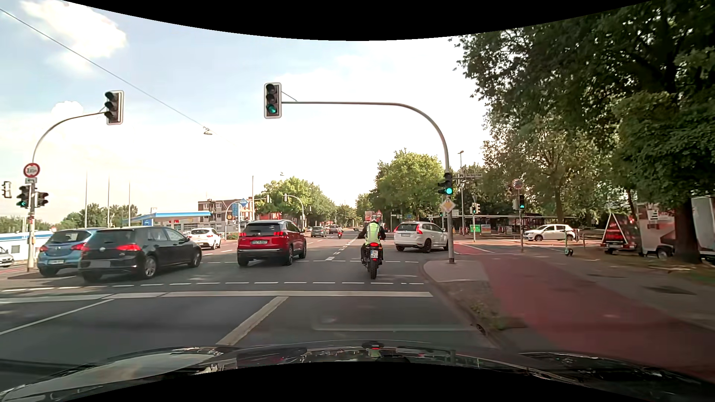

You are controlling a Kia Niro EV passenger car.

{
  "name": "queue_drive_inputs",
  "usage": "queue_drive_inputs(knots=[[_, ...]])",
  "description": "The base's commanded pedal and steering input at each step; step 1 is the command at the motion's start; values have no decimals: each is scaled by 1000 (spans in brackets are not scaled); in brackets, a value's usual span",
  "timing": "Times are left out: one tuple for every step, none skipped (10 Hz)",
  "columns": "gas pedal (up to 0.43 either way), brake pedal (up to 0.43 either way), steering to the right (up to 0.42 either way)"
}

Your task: Follow the waypoints while adhering to traffic rules and regulations

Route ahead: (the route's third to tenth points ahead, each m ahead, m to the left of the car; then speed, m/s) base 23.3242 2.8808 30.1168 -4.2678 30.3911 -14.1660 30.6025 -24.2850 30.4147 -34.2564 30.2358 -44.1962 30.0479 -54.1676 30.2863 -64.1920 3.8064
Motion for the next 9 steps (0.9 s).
queue_drive_inputs(knots=[[169, 0, -1], [169, 0, -1], [169, 0, -1], [169, 0, -1], [169, 0, -1], [169, 0, -1], [169, 0, -1], [169, 0, -1], [169, 0, -1]])
